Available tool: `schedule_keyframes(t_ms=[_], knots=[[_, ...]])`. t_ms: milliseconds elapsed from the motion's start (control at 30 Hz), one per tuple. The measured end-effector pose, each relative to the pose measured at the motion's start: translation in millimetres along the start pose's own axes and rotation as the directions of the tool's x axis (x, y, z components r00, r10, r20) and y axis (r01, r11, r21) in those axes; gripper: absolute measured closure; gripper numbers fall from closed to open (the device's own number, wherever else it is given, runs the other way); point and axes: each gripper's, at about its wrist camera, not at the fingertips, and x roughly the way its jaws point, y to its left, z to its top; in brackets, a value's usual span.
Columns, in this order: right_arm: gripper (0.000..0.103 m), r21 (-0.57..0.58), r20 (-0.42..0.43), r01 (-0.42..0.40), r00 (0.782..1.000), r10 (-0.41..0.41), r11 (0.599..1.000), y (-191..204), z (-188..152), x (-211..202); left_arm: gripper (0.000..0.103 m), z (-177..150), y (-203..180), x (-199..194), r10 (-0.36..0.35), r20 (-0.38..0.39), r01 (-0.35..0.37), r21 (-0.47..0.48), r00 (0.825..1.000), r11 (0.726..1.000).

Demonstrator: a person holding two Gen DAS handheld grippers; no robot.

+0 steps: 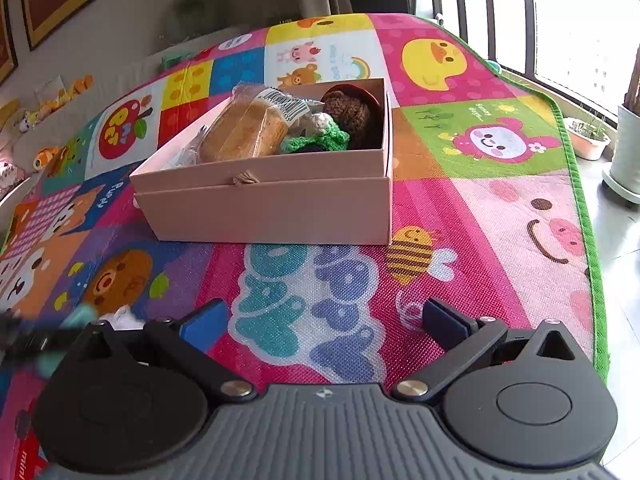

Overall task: Organize objects
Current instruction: 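Hold the teal toy in the left gripper while the right gripper grasps the pink lace cloth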

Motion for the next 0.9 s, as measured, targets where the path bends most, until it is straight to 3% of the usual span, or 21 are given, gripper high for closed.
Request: schedule_keyframes(t_ms=[367, 900], knots=[[0.0, -0.05, -0.012, 0.027, 1.0, -0.028, 0.998, 6.7, -0.7, 0.0, 0.087, -33.1, -16.3, -8.3, 0.087, 0.169, -0.09, 0.012, 0.982, 0.996], [0.0, -0.005, 0.014, -0.045, 0.999, 0.045, 0.999, -1.0, -1.5, -7.8, 0.085, -36.6, -8.5, -9.6, 0.056, 0.18, -0.049, -0.043, 0.982, 0.998]])
